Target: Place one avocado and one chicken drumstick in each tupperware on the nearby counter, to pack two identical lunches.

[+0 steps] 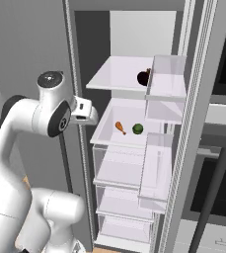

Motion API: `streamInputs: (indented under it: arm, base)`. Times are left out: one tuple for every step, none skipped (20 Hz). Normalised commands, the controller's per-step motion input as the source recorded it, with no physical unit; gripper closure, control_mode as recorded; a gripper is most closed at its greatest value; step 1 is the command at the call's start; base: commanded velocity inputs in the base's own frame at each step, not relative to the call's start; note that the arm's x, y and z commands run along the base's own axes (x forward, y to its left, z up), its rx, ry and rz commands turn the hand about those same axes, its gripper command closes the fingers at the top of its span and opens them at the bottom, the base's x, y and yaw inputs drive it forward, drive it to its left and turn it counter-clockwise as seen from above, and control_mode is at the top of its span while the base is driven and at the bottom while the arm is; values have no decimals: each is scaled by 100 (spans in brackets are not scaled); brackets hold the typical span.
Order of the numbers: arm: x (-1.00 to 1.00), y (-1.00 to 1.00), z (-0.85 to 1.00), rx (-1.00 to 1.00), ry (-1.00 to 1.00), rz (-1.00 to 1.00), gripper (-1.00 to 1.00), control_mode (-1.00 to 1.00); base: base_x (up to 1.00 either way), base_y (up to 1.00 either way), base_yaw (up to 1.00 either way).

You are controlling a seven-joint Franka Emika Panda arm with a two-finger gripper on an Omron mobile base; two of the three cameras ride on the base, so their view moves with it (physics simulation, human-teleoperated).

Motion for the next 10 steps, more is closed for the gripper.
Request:
streamInputs:
  arm:
    - [-24,-18,7,0,-23,-5,-100,-100]
    - [-1,-9,20,0,-20,-5,-100,-100]
    - [0,-6,29,0,-20,-4,-100,-100]
    - [0,-9,34,2,-18,-4,-100,-100]
    - [0,-19,40,2,-17,-6,-100,-100]
    - [0,-29,41,2,-14,-9,-100,-100]
    - [3,-39,45,1,-13,-9,-100,-100]
    - [9,-39,48,1,-10,-9,-100,-100]
    - [9,-41,50,0,-9,-11,-100,-100]
    - [5,-42,49,0,-9,-13,-100,-100]
  base:
    - [0,0,0]
    - [0,0,0]
    - [0,0,0]
    - [0,0,0]
    - [0,0,0]
    - [0,0,0]
    - [0,0,0]
    - [0,0,0]
    - [0,0,0]
    - [0,0,0]
